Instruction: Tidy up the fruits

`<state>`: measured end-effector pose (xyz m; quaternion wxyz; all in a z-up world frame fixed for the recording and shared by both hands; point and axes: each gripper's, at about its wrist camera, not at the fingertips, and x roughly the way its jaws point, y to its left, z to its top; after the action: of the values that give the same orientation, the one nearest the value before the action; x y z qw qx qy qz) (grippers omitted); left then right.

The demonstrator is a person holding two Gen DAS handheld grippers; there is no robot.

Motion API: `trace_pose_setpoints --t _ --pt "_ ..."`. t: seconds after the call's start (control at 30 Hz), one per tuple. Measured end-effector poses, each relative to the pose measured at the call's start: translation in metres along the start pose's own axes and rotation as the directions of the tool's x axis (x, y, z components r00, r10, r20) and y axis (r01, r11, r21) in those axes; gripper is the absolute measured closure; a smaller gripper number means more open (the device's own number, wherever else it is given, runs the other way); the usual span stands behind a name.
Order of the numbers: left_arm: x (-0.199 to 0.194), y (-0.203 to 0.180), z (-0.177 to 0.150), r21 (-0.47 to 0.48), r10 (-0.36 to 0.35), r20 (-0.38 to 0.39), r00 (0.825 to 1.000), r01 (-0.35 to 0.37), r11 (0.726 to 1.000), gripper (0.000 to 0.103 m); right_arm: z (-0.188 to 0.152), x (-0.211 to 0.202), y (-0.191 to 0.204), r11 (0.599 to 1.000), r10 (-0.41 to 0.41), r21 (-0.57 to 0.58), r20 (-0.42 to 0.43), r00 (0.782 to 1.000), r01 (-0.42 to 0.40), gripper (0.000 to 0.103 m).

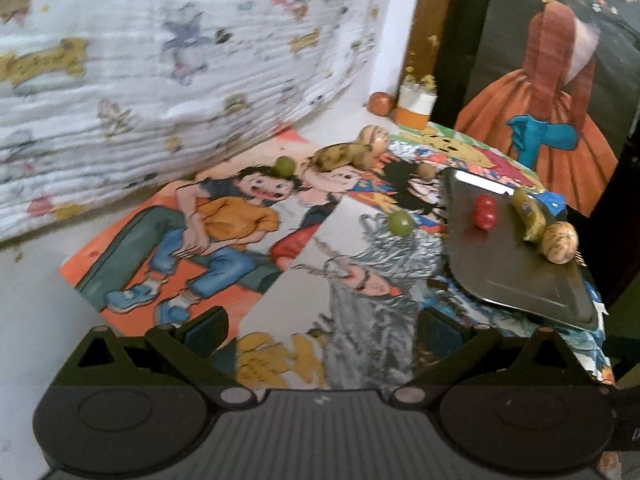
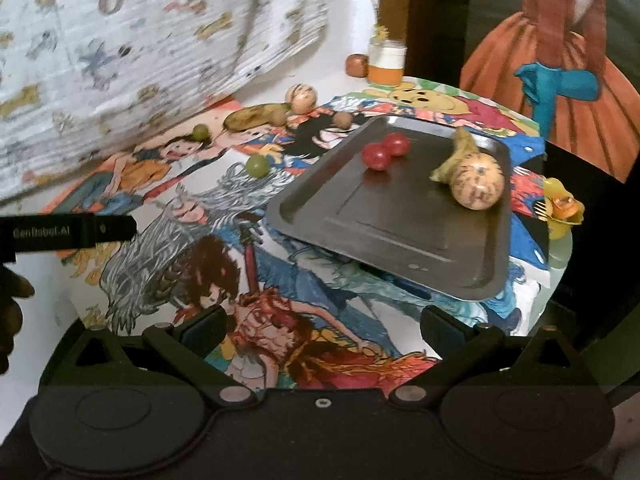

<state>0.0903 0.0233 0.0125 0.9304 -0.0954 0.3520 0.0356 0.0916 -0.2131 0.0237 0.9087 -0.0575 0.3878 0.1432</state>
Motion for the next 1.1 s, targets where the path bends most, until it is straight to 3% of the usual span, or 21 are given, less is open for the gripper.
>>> trace_pose_setpoints --t 0.4,0.6,0.93,1.1 --pt "-0.004 0.040 0.003 -0.051 0.082 -0.033 0.996 -0.084 0.995 0.000 0.014 0.012 0.020 0.997 0.009 -0.079 -0.043 0.999 -0.012 0.001" --pt "-0.002 0.055 0.010 -0.070 0.097 -0.032 0.995 -0.099 0.993 0.000 0.035 0.017 0.030 0.992 0.031 -0.124 -0.025 0.999 -0.034 0.001" --pt "0.008 0.044 0.023 -0.045 0.045 -0.008 0.999 -0.045 0.998 0.000 0.132 -0.005 0.016 0.969 0.181 -0.188 0.082 0.980 -0.163 0.001" --pt "0.012 0.022 0.039 -0.024 -0.017 0.029 0.999 0.018 1.000 0.000 0.194 -0.002 -0.001 0.940 0.300 -0.181 0.033 0.953 -0.289 0.001"
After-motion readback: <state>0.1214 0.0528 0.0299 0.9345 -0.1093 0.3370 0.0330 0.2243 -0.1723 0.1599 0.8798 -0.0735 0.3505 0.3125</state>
